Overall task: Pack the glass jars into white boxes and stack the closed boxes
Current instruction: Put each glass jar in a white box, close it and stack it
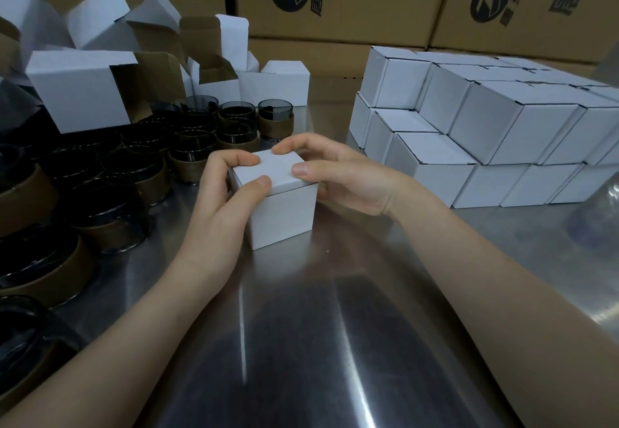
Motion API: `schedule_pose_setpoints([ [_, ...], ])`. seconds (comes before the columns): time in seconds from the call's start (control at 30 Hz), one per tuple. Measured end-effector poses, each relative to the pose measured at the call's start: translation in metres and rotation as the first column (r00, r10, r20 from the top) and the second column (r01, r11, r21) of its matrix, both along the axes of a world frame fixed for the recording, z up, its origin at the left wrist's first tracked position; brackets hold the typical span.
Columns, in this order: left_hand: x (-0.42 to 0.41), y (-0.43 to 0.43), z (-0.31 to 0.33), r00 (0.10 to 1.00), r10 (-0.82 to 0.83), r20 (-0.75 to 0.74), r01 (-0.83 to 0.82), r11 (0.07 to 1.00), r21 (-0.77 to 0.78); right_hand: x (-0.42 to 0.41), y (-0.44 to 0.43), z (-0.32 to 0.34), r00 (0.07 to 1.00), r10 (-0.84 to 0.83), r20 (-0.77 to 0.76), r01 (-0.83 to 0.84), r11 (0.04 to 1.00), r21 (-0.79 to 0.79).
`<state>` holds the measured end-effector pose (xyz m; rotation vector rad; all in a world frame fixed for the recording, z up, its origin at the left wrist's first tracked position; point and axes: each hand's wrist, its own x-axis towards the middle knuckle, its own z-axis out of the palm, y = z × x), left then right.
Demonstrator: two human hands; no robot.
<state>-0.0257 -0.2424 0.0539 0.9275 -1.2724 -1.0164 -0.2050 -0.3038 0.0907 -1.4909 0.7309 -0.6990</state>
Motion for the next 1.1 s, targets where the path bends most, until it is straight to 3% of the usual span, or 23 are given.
schedule_pose_setpoints([
  [0.8, -0.002, 0.000, 0.002, 0.996, 0.034, 0.087, -0.034, 0.999, -0.001, 0.003, 0.001, 0.003, 0.995, -0.006, -0.101, 0.003, 1.000, -0.031],
  [0.97, -0.001, 0.001, -0.002, 0.998, 0.050, 0.045, -0.048, 0.998, -0.042, 0.006, 0.008, 0.010, 0.960, -0.131, -0.248, 0.069, 0.968, -0.242],
  [1.1, -0.003, 0.002, -0.002, 0.996, 0.085, 0.040, -0.084, 0.996, -0.025, 0.010, 0.024, 0.030, 0.848, -0.223, -0.480, -0.057, 0.863, -0.502],
])
